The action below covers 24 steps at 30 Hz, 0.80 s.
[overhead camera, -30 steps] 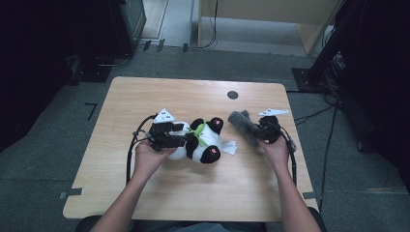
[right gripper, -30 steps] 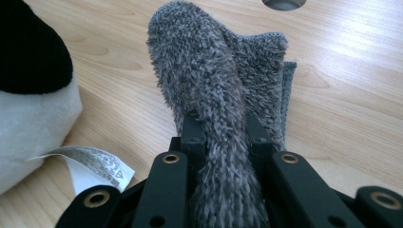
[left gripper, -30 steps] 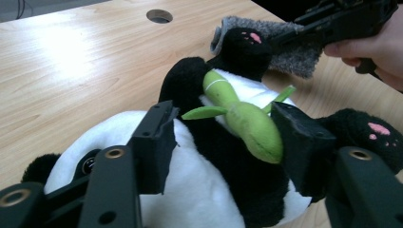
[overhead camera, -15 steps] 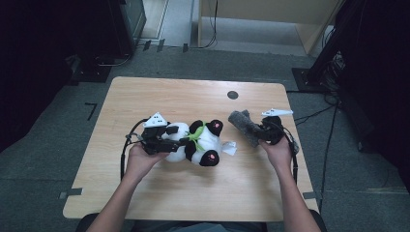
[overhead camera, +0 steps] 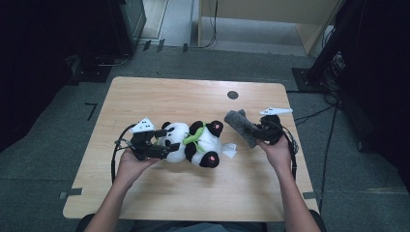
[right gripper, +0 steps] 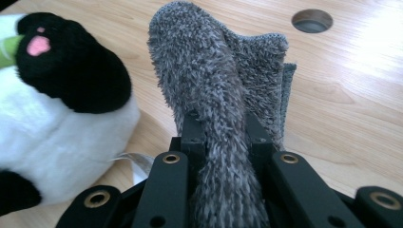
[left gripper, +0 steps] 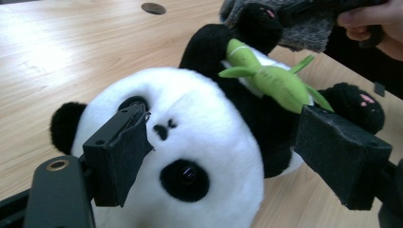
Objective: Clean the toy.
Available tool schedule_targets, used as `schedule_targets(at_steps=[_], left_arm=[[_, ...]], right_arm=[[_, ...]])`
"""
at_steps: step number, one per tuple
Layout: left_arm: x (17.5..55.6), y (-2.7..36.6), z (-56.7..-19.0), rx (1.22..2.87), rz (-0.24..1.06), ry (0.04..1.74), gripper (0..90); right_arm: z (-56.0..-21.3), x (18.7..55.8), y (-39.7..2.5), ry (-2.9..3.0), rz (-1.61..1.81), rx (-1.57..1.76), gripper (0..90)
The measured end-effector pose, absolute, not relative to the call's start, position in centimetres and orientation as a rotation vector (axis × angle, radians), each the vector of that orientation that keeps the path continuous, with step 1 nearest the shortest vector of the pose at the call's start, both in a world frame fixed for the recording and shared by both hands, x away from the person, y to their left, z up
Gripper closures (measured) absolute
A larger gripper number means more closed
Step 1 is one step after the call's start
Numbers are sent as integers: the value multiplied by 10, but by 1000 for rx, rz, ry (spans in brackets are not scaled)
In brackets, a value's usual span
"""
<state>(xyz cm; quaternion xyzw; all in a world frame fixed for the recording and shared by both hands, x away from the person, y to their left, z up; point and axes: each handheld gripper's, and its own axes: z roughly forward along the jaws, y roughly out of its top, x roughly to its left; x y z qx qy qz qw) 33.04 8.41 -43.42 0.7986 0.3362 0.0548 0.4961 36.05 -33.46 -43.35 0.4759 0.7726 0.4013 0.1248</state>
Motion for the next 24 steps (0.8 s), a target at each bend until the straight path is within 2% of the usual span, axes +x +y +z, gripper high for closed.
schedule_targets(at_steps=[13,24], left_arm=[[320,96,-451,1930,120,848,132],[316,99,-464,1907,132,869,122]], right_arm=[[-422,360,-330,2245,1218,1440,761],[-406,358,-310,2292,1218,1320,761]])
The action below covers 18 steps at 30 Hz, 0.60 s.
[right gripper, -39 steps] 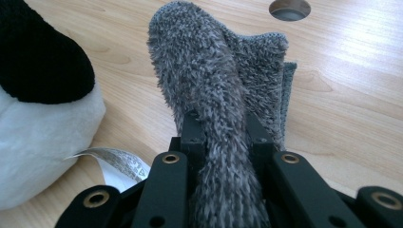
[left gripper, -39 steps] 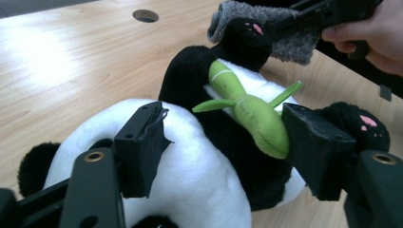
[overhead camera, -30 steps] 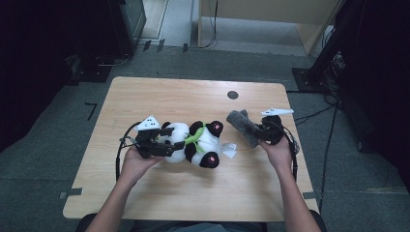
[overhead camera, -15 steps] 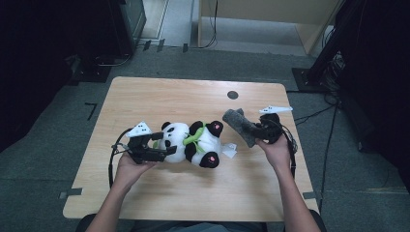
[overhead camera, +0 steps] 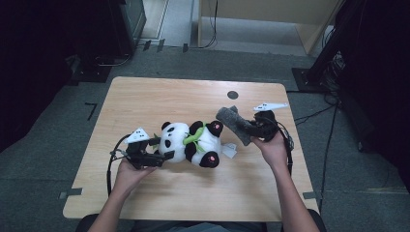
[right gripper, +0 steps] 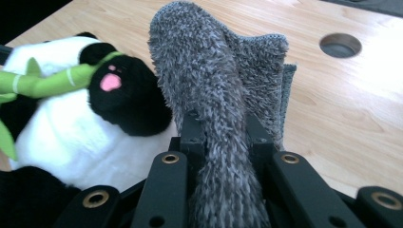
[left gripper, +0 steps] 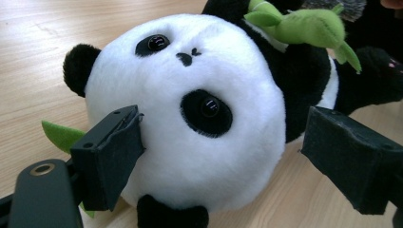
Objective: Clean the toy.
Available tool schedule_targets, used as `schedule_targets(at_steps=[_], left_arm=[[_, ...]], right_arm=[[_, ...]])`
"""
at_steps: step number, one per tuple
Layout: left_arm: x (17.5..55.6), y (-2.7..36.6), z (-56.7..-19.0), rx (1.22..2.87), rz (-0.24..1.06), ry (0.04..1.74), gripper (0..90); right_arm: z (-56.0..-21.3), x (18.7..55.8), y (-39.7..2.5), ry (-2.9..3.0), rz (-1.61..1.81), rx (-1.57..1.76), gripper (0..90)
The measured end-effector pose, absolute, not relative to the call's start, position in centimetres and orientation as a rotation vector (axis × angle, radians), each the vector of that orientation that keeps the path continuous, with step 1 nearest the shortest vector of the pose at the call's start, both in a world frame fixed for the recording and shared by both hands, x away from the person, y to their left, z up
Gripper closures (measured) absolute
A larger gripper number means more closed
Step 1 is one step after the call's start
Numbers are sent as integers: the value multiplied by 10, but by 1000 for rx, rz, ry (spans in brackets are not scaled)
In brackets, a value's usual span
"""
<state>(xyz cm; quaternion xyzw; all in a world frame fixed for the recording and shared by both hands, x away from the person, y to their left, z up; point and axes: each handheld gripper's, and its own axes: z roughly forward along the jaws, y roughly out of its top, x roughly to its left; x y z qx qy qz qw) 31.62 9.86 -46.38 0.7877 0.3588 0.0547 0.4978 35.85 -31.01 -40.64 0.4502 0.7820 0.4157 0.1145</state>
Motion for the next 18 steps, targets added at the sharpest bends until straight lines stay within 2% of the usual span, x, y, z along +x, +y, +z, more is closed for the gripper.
schedule_targets(at_steps=[5,14,16,18], left_arm=[[320,97,-467,1929,193,901,87],[333,99,-482,1917,105,906,74],[334,100,-485,1905,88,912,78],[334,101,-487,1908,93,901,126]], right_arm=[[-402,359,-305,2302,1214,1304,761],[-382,363,-293,2322,1284,1244,758],[-377,364,-288,2329,1293,1221,758],[-373,365,-284,2334,1306,1212,759]])
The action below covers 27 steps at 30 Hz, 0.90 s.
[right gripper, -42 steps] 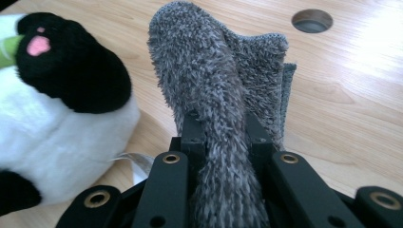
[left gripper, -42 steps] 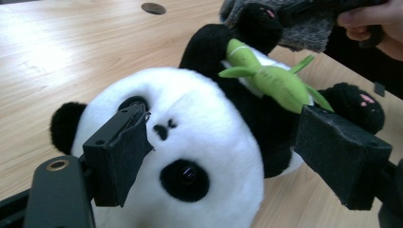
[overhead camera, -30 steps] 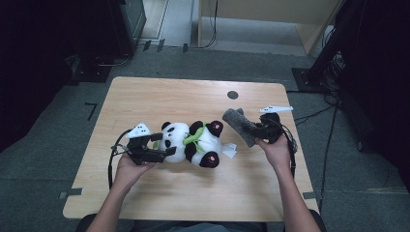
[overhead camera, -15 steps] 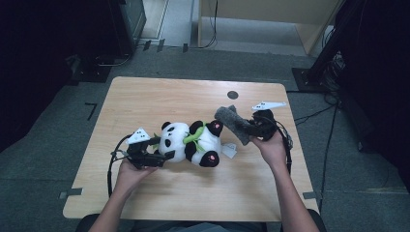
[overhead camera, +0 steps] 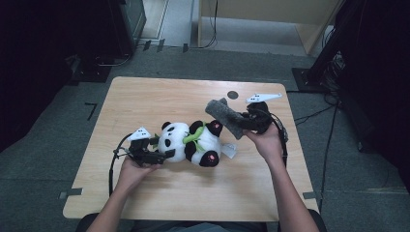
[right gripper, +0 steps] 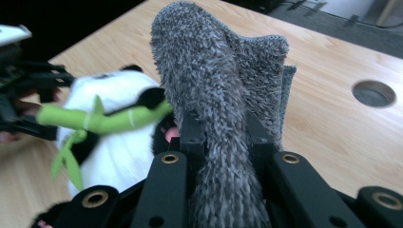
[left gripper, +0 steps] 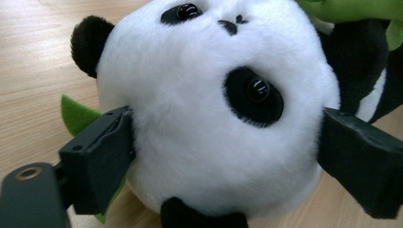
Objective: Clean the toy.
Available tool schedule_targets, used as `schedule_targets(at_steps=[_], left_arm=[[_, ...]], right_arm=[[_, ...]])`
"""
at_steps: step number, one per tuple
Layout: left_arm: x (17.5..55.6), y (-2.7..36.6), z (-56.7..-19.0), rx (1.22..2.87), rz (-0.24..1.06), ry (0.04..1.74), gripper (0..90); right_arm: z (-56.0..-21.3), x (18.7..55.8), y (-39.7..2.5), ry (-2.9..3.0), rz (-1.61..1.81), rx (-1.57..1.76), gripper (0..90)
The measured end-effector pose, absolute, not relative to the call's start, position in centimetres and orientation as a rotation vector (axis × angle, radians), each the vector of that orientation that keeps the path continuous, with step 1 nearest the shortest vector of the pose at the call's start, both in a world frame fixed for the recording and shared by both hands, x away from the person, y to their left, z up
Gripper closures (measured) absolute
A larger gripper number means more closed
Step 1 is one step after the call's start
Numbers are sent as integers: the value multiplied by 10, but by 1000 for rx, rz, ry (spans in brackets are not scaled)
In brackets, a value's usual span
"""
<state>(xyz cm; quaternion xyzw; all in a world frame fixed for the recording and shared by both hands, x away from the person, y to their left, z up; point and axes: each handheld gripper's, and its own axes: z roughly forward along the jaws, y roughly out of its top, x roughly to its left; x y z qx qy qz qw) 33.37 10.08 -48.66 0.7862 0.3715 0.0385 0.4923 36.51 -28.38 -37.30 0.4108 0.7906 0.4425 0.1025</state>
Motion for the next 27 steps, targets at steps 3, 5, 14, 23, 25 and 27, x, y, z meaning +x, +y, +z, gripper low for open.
schedule_targets(at_steps=[3,5,14,23,25,27], left_arm=[[333,101,-486,1922,113,891,215],[333,101,-486,1922,113,902,269],[327,99,-483,1913,152,937,535],[328,92,-483,1860,232,983,584],[328,91,-484,1855,235,984,565],[328,91,-485,1848,229,988,549]], right_arm=[[-368,368,-274,2356,1312,1178,759],[-366,371,-267,2380,1322,1152,759],[-364,383,-237,2447,1297,1106,759],[-355,395,-213,2479,1300,1054,756],[-355,398,-206,2489,1302,1039,753],[-357,401,-196,2515,1288,1011,753]])
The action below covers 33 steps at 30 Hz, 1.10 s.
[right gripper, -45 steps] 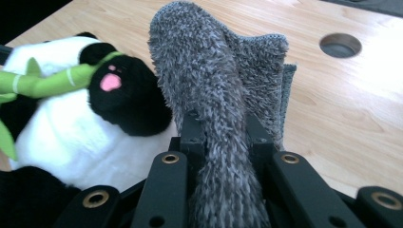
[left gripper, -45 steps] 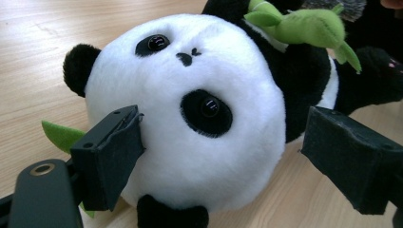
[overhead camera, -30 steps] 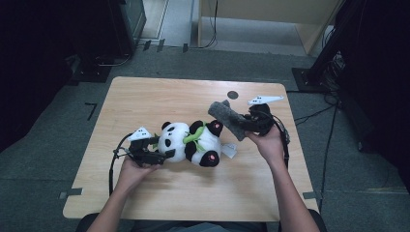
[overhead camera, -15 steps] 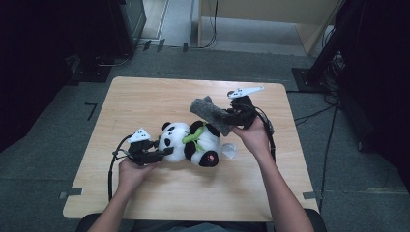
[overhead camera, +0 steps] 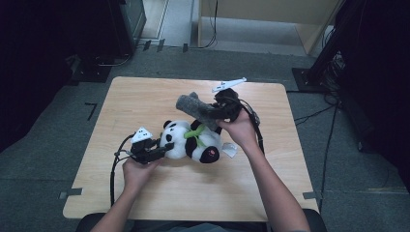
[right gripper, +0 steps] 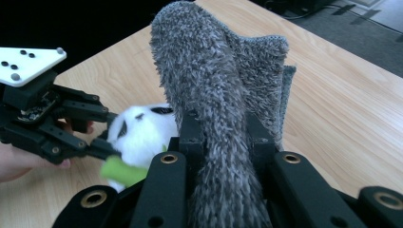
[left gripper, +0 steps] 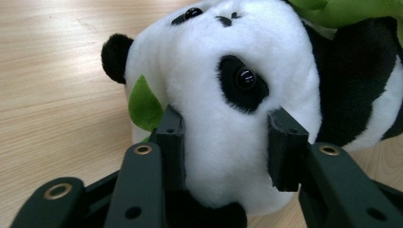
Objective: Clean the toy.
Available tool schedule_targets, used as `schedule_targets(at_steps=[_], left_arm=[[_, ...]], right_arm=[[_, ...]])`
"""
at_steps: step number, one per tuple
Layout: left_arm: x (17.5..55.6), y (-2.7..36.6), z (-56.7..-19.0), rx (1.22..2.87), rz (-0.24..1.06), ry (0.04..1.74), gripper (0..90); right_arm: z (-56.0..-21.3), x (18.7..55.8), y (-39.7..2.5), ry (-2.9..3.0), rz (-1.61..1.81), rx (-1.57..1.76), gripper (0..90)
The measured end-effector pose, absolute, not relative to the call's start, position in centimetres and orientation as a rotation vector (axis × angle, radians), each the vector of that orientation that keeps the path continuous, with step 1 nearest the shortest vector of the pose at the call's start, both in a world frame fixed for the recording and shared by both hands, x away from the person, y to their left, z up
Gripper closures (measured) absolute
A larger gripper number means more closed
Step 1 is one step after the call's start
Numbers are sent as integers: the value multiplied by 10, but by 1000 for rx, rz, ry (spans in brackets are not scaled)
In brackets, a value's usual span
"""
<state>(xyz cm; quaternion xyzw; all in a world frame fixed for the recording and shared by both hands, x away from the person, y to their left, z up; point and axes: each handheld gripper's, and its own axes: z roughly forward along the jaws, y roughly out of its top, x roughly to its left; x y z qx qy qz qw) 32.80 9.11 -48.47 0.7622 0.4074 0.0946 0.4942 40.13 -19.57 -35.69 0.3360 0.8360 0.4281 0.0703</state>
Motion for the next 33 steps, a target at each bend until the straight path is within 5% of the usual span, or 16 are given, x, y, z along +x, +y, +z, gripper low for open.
schedule_targets(at_steps=[20,25,29,33], left_arm=[[337,93,-494,1852,92,989,79],[337,94,-494,1867,99,969,163],[336,97,-491,1896,117,967,331],[334,94,-489,1901,135,990,395]], right_arm=[[-389,422,-139,2652,1180,953,746],[-394,424,-134,2681,1137,961,718],[-396,427,-131,2666,1130,962,547],[-397,430,-125,2666,1103,970,657]])
